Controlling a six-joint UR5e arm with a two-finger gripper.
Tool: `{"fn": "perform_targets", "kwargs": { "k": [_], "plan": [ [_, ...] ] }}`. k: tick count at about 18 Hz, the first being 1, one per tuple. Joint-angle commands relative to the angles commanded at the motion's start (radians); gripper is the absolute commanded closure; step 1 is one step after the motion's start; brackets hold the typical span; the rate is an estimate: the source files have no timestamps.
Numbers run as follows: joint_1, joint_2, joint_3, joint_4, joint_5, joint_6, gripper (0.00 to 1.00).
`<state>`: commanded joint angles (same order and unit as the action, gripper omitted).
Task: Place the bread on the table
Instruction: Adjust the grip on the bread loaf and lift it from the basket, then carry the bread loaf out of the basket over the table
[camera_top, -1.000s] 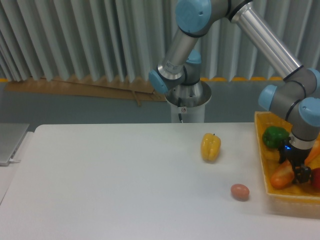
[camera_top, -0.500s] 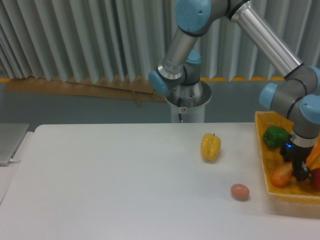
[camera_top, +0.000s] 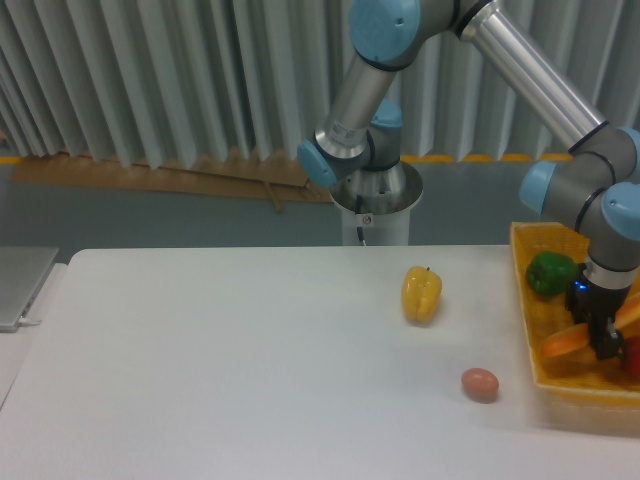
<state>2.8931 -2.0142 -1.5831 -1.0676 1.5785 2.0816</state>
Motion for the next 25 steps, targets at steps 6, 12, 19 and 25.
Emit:
{"fn": "perform_targets", "kwargs": {
  "k": [6, 12, 19, 25],
  "plan": [
    [-0.005, 0.028, 0.000, -0.005, 0.002, 0.000, 0.69],
    [-0.009, 0.080, -0.006, -0.009, 0.005, 0.003, 0.70],
    [-0.061, 0.127, -0.015, -0.054, -0.003, -0.011, 0.70],
    [-0.149, 0.179, -0.017, -0.116, -0.014, -0.076, 0.70]
  ]
}}
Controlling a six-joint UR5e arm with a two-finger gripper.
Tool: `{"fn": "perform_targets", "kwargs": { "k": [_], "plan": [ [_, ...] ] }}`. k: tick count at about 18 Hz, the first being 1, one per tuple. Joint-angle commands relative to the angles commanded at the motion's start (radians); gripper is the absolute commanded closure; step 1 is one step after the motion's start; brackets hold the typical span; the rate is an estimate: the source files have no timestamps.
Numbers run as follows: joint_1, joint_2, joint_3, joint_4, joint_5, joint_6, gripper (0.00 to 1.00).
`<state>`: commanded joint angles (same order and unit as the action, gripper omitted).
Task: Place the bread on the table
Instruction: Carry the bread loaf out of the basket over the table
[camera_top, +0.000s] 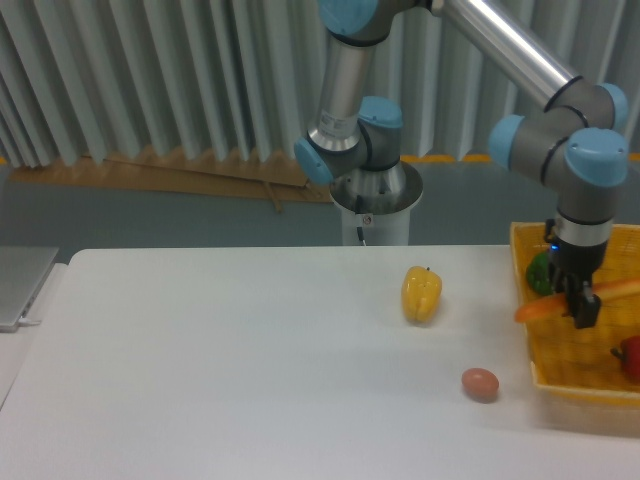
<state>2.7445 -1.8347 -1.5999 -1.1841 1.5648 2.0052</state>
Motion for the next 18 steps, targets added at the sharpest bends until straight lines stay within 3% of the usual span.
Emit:
{"fn": "perform_targets", "kwargs": {
  "k": [8, 15, 18],
  "plan": [
    [-0.152, 0.046, -0.002, -0.031, -0.008, -0.209, 0.69],
    [-0.258, 0.045, -0.017, -0.025, 0.003, -0.431, 0.69],
    [-0.347, 0.035, -0.017, -0.019, 0.098, -0.555, 0.69]
  ]
}}
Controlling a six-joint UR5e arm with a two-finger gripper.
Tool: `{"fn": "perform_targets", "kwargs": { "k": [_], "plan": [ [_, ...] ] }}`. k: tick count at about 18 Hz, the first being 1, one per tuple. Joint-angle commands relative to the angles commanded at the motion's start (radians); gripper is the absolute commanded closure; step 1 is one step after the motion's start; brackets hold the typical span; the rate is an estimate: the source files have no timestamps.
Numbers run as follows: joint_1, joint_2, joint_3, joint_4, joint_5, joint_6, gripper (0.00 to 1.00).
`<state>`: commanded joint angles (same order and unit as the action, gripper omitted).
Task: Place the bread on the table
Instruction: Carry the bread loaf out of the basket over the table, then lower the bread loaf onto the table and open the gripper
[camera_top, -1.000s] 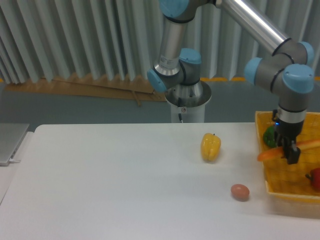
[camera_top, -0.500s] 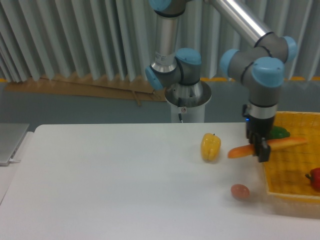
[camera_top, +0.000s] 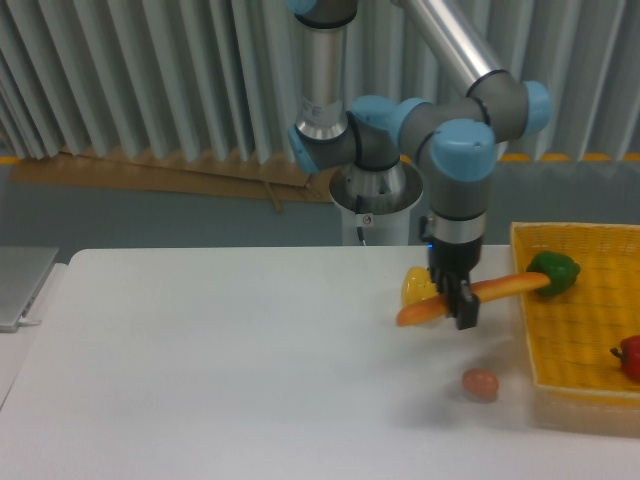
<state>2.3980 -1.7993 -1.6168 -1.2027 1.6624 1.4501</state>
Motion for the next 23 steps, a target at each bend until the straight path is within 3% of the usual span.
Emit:
{"fn": "perform_targets", "kwargs": {
  "k": [3, 9, 18, 23],
  "plan": [
    [-0.081, -0.018, 0.005, 0.003, 0.062, -0.123, 0.69],
    [-0.132, -0.063, 0.017, 0.003, 0.063, -0.232, 0.69],
    [-0.151, -0.166, 0.040, 0.074, 0.063, -0.201, 0.68],
    [-0.151, -0.172, 0.043, 0.075, 0.065, -0.198, 0.64]
  ]
}}
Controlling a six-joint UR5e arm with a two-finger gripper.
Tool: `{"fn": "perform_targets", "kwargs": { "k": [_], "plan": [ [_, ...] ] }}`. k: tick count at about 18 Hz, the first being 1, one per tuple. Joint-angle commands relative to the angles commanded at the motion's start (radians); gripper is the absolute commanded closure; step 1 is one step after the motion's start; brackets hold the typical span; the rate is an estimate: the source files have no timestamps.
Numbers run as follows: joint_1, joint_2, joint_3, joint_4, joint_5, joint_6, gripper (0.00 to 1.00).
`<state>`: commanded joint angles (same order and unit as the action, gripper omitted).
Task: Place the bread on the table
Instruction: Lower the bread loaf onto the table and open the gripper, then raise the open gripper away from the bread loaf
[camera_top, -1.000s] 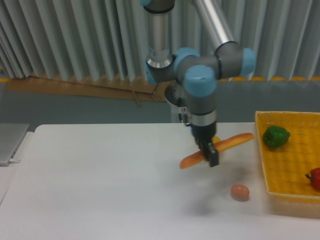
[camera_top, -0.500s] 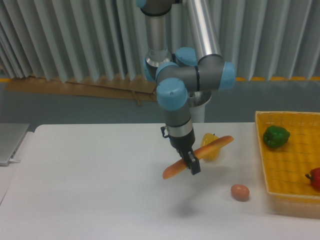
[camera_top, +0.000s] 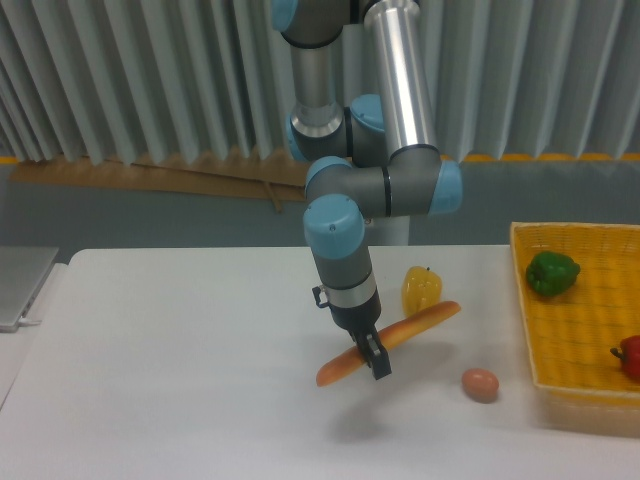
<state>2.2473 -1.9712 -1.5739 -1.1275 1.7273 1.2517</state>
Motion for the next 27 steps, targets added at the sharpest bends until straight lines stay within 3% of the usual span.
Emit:
{"fn": "perform_targets", "kwargs": {
  "k": [1, 5, 14, 19, 24, 27],
  "plan": [
    [0.000, 0.000, 0.000, 0.000, 0.000, 0.000, 0.59],
    [0.003, 0.011, -0.002, 0.002, -0.002, 0.003, 0.01],
    [0.009, 0.038, 0.017, 0.000, -0.005, 0.076, 0.00],
    [0.034, 0.090, 0.026, -0.014, -0.005, 0.098, 0.00],
    [0.047, 0.135, 0.060, -0.145, -0.023, 0.104, 0.00],
    [0.069, 0.181, 0.083, -0.221, -0.044, 0.217, 0.00]
  ]
}}
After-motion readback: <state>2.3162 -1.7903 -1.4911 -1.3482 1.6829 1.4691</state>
